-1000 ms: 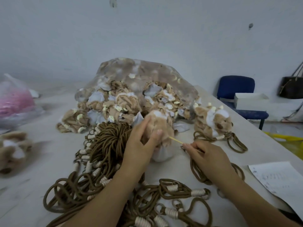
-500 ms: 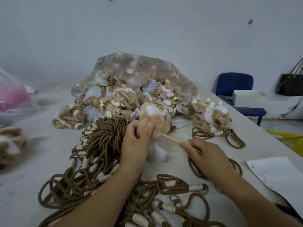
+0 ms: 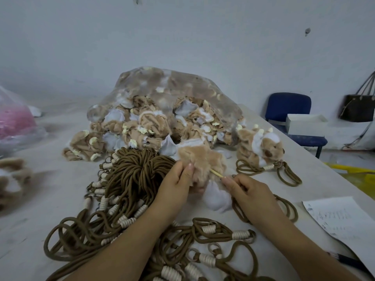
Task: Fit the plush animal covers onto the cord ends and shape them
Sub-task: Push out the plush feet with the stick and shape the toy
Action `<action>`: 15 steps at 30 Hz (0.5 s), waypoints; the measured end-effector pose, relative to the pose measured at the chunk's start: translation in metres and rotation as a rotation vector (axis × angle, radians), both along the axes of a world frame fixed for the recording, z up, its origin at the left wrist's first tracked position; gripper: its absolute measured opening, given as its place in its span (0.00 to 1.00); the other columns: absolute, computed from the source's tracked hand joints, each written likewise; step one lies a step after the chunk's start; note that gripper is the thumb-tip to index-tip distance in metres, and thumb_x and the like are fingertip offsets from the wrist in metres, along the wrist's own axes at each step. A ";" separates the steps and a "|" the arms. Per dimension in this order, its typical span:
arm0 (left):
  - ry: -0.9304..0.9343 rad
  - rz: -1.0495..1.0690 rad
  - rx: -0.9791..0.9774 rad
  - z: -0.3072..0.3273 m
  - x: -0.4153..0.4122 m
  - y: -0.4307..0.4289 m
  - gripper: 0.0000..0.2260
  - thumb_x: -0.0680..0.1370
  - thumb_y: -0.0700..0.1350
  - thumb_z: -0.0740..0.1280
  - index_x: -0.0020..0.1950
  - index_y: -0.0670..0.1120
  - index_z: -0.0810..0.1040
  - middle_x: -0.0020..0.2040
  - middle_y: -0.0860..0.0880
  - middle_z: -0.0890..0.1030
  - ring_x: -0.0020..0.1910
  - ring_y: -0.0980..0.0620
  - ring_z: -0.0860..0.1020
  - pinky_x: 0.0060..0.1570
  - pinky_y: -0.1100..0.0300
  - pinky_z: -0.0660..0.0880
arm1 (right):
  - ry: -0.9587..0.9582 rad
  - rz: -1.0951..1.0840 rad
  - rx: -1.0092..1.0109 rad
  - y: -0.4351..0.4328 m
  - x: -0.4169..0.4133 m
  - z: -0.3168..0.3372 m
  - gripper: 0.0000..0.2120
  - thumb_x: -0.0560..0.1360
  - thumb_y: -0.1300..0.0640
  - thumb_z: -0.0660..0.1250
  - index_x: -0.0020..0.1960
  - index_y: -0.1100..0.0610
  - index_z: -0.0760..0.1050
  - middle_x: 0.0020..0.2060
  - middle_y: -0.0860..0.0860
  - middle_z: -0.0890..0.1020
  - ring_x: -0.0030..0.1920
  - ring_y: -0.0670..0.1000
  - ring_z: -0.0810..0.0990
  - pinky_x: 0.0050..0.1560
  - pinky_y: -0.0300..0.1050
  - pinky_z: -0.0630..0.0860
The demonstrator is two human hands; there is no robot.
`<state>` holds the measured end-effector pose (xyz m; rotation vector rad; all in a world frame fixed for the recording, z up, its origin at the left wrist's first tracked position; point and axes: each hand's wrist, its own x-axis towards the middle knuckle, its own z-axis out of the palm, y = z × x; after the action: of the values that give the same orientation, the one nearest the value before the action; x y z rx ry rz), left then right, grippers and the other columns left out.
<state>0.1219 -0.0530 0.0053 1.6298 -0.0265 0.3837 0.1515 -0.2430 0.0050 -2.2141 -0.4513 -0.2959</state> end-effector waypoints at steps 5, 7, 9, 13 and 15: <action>-0.168 0.220 0.194 0.005 -0.002 0.002 0.12 0.78 0.47 0.68 0.57 0.58 0.70 0.64 0.55 0.67 0.60 0.67 0.71 0.55 0.73 0.72 | -0.033 -0.010 -0.074 -0.005 0.003 0.002 0.30 0.65 0.29 0.52 0.36 0.56 0.71 0.28 0.55 0.77 0.32 0.50 0.74 0.34 0.44 0.70; -0.256 0.215 0.334 0.007 -0.003 0.003 0.24 0.77 0.46 0.69 0.70 0.61 0.64 0.70 0.63 0.58 0.66 0.77 0.58 0.57 0.84 0.59 | -0.074 -0.016 -0.144 -0.006 0.004 0.002 0.29 0.66 0.28 0.50 0.35 0.55 0.70 0.28 0.54 0.76 0.31 0.50 0.74 0.34 0.45 0.70; -0.277 0.125 0.426 0.007 -0.004 0.001 0.25 0.78 0.46 0.68 0.73 0.58 0.66 0.72 0.63 0.60 0.69 0.74 0.57 0.59 0.83 0.57 | -0.125 -0.009 -0.197 -0.008 0.004 0.002 0.26 0.66 0.28 0.49 0.33 0.50 0.67 0.26 0.51 0.74 0.29 0.48 0.73 0.31 0.43 0.68; -0.144 0.066 0.177 0.008 -0.005 0.001 0.16 0.76 0.50 0.70 0.57 0.69 0.73 0.56 0.62 0.73 0.57 0.65 0.73 0.55 0.68 0.71 | -0.179 -0.003 -0.253 -0.010 0.004 0.002 0.26 0.66 0.27 0.46 0.31 0.47 0.65 0.24 0.48 0.72 0.28 0.45 0.71 0.30 0.40 0.65; -0.118 0.059 0.033 0.009 -0.005 0.002 0.14 0.75 0.51 0.72 0.54 0.69 0.73 0.55 0.61 0.75 0.53 0.67 0.75 0.51 0.66 0.75 | -0.176 -0.005 -0.237 -0.010 0.005 0.002 0.26 0.66 0.26 0.47 0.32 0.48 0.67 0.25 0.47 0.72 0.29 0.45 0.72 0.31 0.41 0.66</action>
<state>0.1171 -0.0509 0.0139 1.6420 -0.0742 0.5263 0.1563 -0.2527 0.0065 -2.4298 -0.6027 -0.4637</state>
